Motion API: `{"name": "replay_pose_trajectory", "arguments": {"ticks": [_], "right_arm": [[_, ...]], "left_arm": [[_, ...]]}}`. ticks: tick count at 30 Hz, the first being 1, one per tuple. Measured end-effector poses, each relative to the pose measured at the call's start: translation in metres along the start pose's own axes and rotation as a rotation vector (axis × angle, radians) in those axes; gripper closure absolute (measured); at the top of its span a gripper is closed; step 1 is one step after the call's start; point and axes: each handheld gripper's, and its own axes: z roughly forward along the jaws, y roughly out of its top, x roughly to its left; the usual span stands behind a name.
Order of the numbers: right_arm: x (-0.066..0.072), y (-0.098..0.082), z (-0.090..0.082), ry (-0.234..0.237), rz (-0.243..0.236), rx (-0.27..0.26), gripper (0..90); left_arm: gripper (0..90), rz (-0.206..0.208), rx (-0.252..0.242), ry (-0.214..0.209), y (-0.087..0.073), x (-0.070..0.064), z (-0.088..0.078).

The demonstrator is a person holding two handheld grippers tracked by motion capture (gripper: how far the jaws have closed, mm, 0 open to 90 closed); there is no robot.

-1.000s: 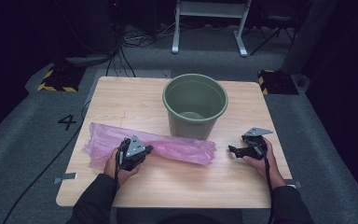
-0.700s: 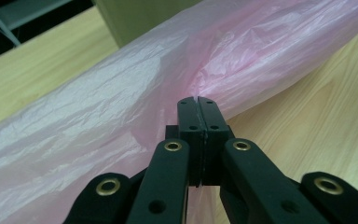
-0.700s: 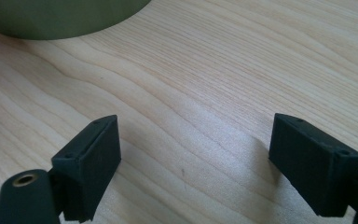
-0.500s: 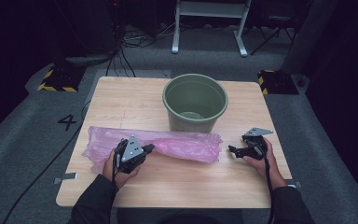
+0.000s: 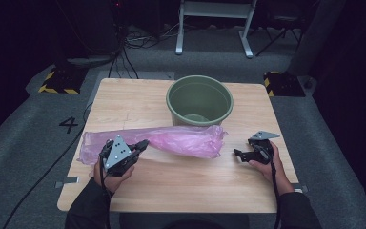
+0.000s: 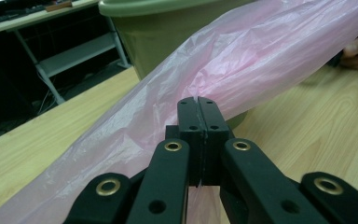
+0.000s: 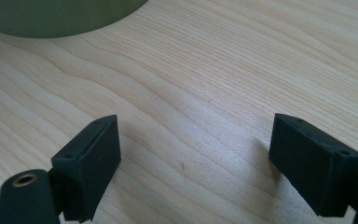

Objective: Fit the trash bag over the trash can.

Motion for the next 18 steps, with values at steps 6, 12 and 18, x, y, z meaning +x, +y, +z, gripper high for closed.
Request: {"name": "replay_pose_trajectory", "arguments": {"ticks": [6, 12, 18], "right_arm": [[0.000, 0.000, 0.000, -0.002, -0.001, 0.000, 16.5], [0.000, 0.000, 0.000, -0.002, 0.002, 0.002, 16.5], [0.001, 0.000, 0.000, -0.005, 0.004, 0.002, 16.5]], "left_arm": [[89.8, -0.003, -0.028, 0.027, 0.007, 0.008, -0.008], [89.8, -0.025, -0.076, 0.057, 0.015, 0.021, -0.015], [89.8, -0.044, -0.154, 0.094, 0.031, 0.033, -0.032]]}}
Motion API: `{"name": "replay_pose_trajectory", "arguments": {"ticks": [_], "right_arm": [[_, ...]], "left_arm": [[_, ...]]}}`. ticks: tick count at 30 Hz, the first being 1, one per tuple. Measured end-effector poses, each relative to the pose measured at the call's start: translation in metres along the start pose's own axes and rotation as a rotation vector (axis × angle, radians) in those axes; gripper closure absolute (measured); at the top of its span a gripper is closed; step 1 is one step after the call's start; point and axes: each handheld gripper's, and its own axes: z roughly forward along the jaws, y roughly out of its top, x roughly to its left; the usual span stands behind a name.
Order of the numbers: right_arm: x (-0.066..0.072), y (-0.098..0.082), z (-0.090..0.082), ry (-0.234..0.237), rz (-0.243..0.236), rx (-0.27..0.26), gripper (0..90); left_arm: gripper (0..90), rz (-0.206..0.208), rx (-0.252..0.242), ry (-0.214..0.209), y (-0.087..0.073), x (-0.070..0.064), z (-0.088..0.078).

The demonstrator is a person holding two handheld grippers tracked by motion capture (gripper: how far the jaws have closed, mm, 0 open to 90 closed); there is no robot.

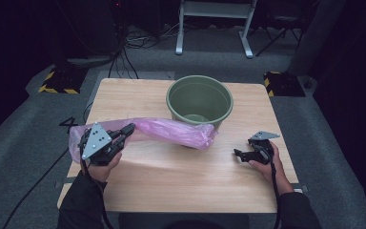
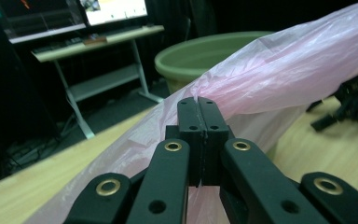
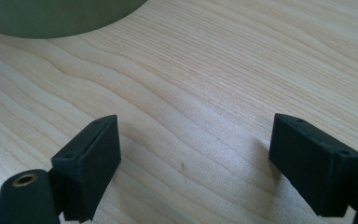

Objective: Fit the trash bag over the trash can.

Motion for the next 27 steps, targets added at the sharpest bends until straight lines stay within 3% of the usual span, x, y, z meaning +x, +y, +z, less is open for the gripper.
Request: {"name": "replay_pose_trajectory", "arguments": {"ticks": [4, 12, 19, 23, 27], "right_arm": [[0.000, 0.000, 0.000, -0.002, 0.001, 0.001, 16.5], [0.000, 0.000, 0.000, -0.002, 0.001, 0.001, 16.5], [0.000, 0.000, 0.000, -0.003, 0.003, 0.001, 16.5], [0.000, 0.000, 0.000, -0.002, 0.002, 0.001, 16.7], [-0.001, 0.000, -0.002, 0.004, 0.001, -0.002, 23.5]], "left_arm": [[89.8, 0.008, -0.055, 0.051, 0.017, 0.009, -0.014], [89.8, 0.037, -0.076, 0.110, 0.043, 0.021, -0.018], [89.8, 0.076, -0.075, 0.157, 0.069, 0.025, -0.002], [89.8, 0.108, -0.037, 0.143, 0.079, 0.024, 0.023], [89.8, 0.121, -0.012, 0.140, 0.080, 0.022, 0.038]]}}
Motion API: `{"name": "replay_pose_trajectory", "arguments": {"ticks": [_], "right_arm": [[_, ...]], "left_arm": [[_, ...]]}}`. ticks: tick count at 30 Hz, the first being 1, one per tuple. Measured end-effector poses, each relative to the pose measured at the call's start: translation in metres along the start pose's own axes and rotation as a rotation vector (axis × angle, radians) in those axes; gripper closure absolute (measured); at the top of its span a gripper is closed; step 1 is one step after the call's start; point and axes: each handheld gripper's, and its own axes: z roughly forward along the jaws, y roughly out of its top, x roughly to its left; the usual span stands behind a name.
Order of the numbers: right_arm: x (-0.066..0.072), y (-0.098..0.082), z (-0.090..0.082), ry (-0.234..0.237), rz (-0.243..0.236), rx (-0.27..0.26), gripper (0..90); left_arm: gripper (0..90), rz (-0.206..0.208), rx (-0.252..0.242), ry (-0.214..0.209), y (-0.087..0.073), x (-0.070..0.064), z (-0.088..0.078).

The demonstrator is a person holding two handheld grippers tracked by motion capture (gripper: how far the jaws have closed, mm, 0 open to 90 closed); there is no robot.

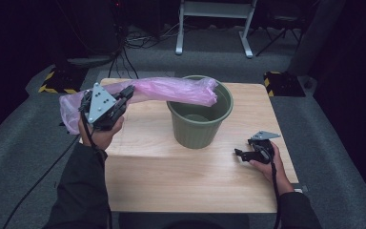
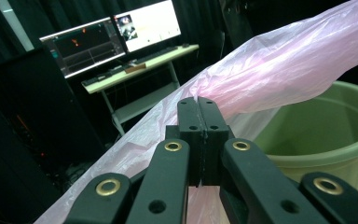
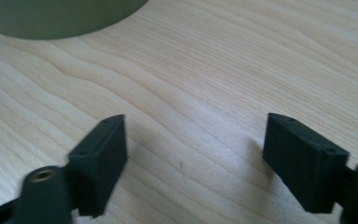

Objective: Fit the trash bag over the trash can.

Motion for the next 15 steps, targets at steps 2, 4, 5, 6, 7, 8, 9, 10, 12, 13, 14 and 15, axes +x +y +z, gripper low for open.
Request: {"name": "replay_pose_trajectory", "arguments": {"ticks": [2, 4, 5, 6, 7, 8, 9, 10, 12, 13, 14, 15], "right_arm": [[-0.004, 0.003, -0.008, 0.059, 0.054, -0.053, 24.8], [-0.005, 0.005, -0.012, 0.065, 0.053, -0.070, 25.5], [-0.004, 0.016, -0.029, 0.059, 0.053, -0.146, 28.7], [-0.004, 0.016, -0.029, 0.059, 0.053, -0.146, 28.7], [-0.001, 0.027, -0.045, 0.067, 0.041, -0.211, 30.2], [0.002, 0.031, -0.052, 0.063, 0.033, -0.234, 30.6], [0.002, 0.031, -0.052, 0.063, 0.033, -0.234, 30.6], [0.005, 0.037, -0.059, 0.064, 0.021, -0.261, 30.6], [0.013, 0.053, -0.077, 0.073, -0.017, -0.319, 31.0], [0.016, 0.058, -0.082, 0.072, -0.031, -0.328, 31.1], [0.019, 0.065, -0.087, 0.074, -0.046, -0.337, 31.1], [0.025, 0.079, -0.096, 0.090, -0.074, -0.363, 31.1]], "left_arm": [[89.8, 0.006, 0.006, 0.002, -0.002, -0.002, 0.008], [89.8, 0.000, 0.011, 0.003, -0.003, -0.003, 0.010], [89.8, 0.010, 0.021, 0.014, -0.005, -0.003, 0.013], [89.8, 0.010, 0.021, 0.014, -0.005, -0.003, 0.013], [89.8, 0.013, 0.037, 0.027, -0.007, -0.001, 0.014], [89.8, 0.011, 0.041, 0.031, -0.008, -0.001, 0.015], [89.8, 0.011, 0.041, 0.031, -0.008, -0.001, 0.015], [89.8, 0.013, 0.043, 0.035, -0.009, 0.000, 0.015], [89.8, 0.030, 0.057, 0.048, -0.011, -0.001, 0.017], [89.8, 0.041, 0.066, 0.045, -0.011, -0.002, 0.018], [89.8, 0.045, 0.070, 0.043, -0.012, -0.004, 0.019], [89.8, 0.052, 0.079, 0.041, -0.013, -0.005, 0.021]]}}
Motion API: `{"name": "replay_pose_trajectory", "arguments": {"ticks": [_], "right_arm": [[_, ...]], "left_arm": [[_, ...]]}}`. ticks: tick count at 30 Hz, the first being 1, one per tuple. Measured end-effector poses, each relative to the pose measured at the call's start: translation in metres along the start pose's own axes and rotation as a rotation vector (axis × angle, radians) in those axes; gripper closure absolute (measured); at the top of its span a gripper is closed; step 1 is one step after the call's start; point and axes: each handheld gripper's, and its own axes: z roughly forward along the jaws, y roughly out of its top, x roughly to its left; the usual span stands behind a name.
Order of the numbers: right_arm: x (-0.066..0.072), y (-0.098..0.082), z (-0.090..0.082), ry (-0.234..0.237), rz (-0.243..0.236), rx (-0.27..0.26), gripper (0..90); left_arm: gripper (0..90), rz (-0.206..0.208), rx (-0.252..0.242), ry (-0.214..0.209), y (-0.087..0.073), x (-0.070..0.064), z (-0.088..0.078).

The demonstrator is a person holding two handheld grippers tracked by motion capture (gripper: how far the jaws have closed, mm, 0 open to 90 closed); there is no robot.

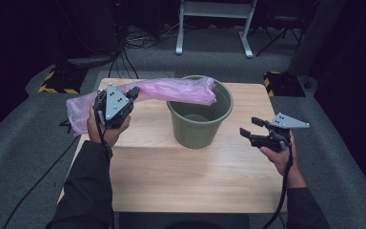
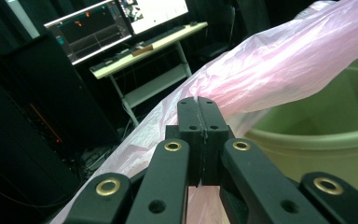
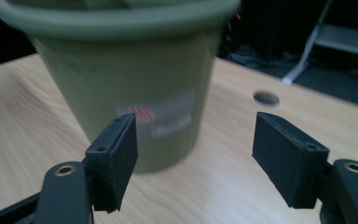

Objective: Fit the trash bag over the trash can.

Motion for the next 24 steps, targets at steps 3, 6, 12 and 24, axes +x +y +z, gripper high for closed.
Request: {"name": "replay_pose_trajectory", "arguments": {"ticks": [3, 6, 12, 24], "right_arm": [[0.004, 0.015, -0.002, 0.008, -0.017, -0.022, 31.1], [0.014, 0.049, -0.008, 0.029, -0.071, -0.088, 30.3], [0.035, 0.092, 0.004, 0.076, -0.150, -0.101, 30.2], [0.070, 0.115, 0.054, 0.116, -0.316, 0.084, 72.3]], "left_arm": [[89.8, -0.007, 0.011, -0.012, -0.003, -0.002, 0.005], [89.8, -0.008, 0.030, -0.021, -0.007, -0.004, 0.011], [89.8, -0.005, 0.045, -0.022, -0.014, -0.011, 0.020], [89.7, 0.021, 0.032, -0.061, -0.012, -0.023, 0.023]]}}
